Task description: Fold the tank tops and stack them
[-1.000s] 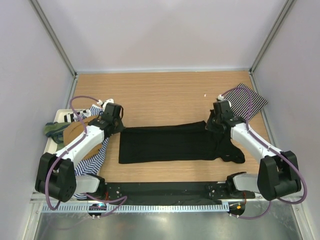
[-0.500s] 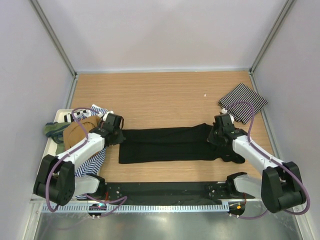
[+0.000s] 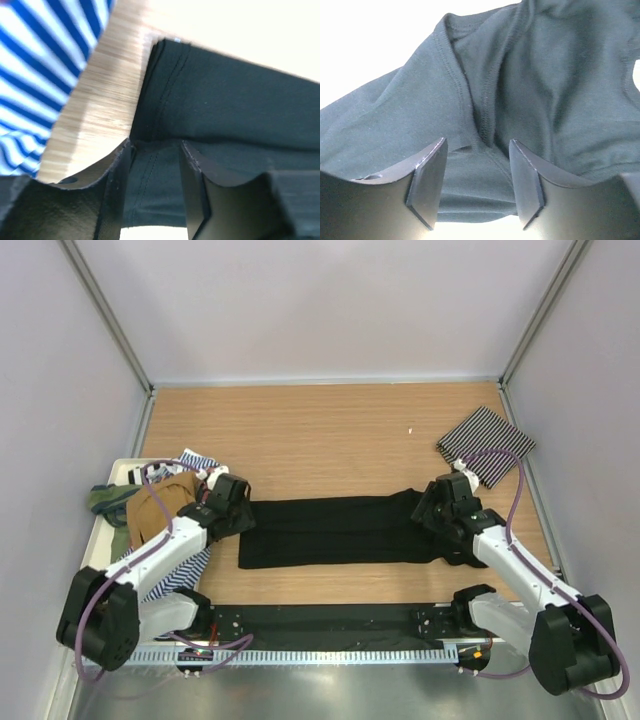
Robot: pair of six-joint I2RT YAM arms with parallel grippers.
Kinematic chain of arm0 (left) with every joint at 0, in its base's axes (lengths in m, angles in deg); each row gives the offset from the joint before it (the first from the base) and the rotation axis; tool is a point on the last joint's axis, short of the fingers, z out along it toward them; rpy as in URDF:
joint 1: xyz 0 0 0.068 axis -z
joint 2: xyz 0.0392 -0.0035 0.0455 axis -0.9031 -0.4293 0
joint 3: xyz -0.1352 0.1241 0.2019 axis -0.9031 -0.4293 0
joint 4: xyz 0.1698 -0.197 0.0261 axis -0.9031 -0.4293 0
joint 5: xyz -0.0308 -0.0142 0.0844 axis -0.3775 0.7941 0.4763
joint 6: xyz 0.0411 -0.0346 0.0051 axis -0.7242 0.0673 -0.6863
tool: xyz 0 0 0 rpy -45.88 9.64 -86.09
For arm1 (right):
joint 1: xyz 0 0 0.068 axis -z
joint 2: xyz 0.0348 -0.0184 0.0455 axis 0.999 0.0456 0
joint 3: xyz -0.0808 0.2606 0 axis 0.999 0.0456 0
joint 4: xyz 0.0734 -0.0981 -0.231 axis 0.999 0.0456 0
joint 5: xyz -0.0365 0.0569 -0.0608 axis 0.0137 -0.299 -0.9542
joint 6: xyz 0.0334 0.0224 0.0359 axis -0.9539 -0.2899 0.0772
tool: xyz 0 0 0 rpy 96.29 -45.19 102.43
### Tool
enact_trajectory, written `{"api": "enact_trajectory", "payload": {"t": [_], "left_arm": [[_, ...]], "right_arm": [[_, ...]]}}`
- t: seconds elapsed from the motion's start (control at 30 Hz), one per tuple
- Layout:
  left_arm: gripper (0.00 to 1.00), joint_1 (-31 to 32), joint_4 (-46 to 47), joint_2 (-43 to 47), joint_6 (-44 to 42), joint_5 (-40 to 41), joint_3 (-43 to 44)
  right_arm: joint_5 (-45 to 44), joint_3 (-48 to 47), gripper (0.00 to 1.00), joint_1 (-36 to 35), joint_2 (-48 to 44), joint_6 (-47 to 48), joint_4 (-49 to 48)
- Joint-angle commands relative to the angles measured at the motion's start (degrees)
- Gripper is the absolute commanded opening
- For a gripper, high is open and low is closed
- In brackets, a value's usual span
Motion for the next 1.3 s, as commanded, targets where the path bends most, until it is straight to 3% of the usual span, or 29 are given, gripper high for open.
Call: {"api": "enact_trajectory", "payload": {"t": [0.0,0.2,0.37,0.77,0.87,0.9,1.0,1.27], "left_arm": [[0.45,0.2,-3.2,5.3,1.3,5.1,2.8],[0.52,0.2,-7.2,7.4,1.8,7.5,5.3],[0.52,0.3,-3.3,3.8,1.3,5.0,5.2],[0.59,0.2,1.0,-11.1,-0.9,1.9,8.8],[0.57,0.3,1.7,-12.7,-0.6,1.3,8.3],[0.56,0.3,1.8,-12.8,-0.2,0.2,7.7],[0.53,0.6,5.8,-12.8,2.2,-4.0,4.1],[0.5,7.3,8.9,-13.7,7.7,-3.2,-1.7]], "right_arm": [[-4.2,-3.1,0.59,-0.3,-0.7,-0.6,3.8],[-9.4,-6.2,0.6,-0.4,-1.6,-5.1,10.7],[-18.5,-7.7,0.59,-0.4,-1.2,-12.1,16.7],[-17.1,-5.6,0.61,1.0,10.9,-16.7,10.9],[-16.6,-6.6,0.54,1.2,15.2,-16.6,8.2],[-16.3,-7.1,0.44,1.2,16.1,-15.8,6.2],[-14.4,-10.4,0.32,1.2,21.3,-11.0,2.3],[-8.8,-30.2,0.22,1.2,41.2,-2.6,-1.6]]}}
